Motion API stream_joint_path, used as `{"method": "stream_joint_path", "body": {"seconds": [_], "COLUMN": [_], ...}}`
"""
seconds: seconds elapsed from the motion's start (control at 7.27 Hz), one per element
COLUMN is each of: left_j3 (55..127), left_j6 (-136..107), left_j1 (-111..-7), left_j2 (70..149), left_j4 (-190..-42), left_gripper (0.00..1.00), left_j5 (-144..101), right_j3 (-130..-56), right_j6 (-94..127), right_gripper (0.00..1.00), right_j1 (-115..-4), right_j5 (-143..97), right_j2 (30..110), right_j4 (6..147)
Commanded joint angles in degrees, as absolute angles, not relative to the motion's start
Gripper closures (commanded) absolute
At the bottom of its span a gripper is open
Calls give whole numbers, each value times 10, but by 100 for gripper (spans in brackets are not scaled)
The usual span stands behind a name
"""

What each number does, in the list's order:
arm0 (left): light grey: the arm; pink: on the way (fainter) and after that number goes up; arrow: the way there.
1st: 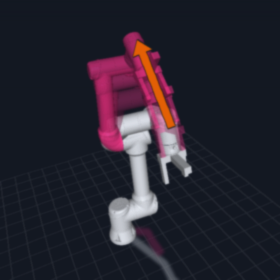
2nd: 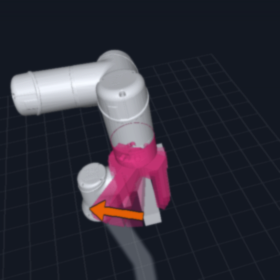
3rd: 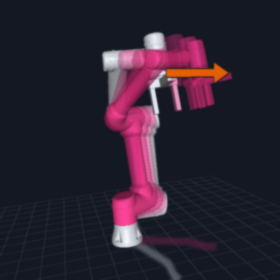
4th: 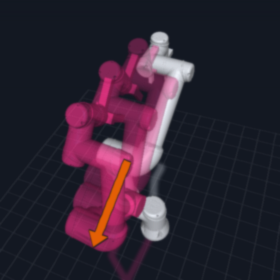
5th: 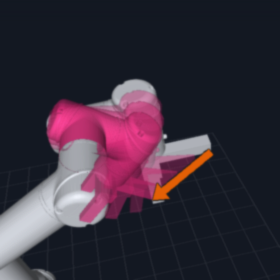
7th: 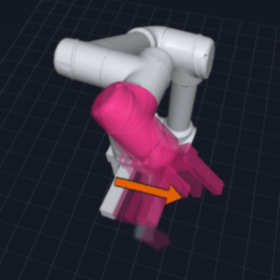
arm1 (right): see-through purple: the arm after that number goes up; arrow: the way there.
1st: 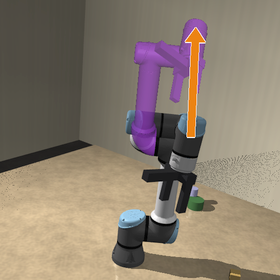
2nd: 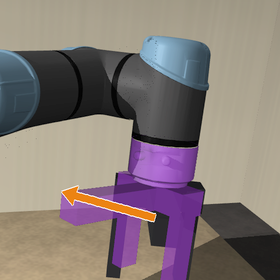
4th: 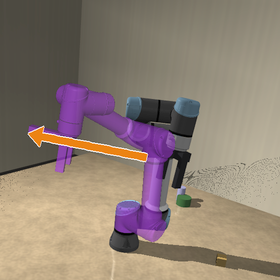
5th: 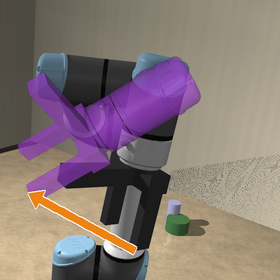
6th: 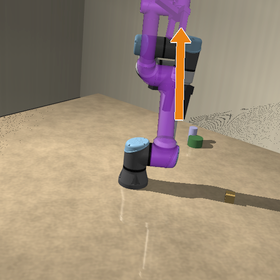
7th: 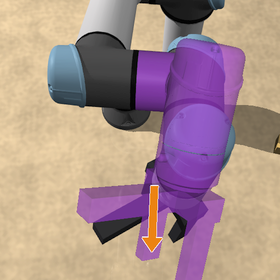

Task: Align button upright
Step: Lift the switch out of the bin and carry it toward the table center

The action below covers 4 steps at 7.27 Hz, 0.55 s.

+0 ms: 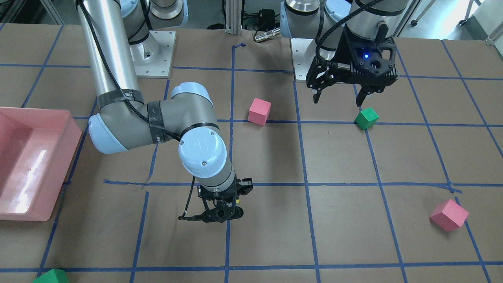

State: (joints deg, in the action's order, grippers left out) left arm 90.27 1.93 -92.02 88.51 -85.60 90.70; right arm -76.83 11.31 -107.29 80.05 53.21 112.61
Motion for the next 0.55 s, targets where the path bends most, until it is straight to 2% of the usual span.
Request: {"method": "stream_joint_path", "body": {"seconds": [0.0,0.14,0.41], "left_j3": [903,903,903], "left_j6": [19,19,19], "left_j1": [-920,-920,-920], "left_j2": [885,885,885], "left_j4": [-856,-856,-856], "left_gripper": [0,0,0], "left_j5": [907,907,906], "right_j3": [-762,-763,-763], "right_j6": [108,92,75], "right_gripper": [100,90,82], "right_j1": [-1078,-1078,-1078], "right_j5": [788,788,792], "right_j2": [505,504,495], "right_j4": [1136,1136,1138]}}
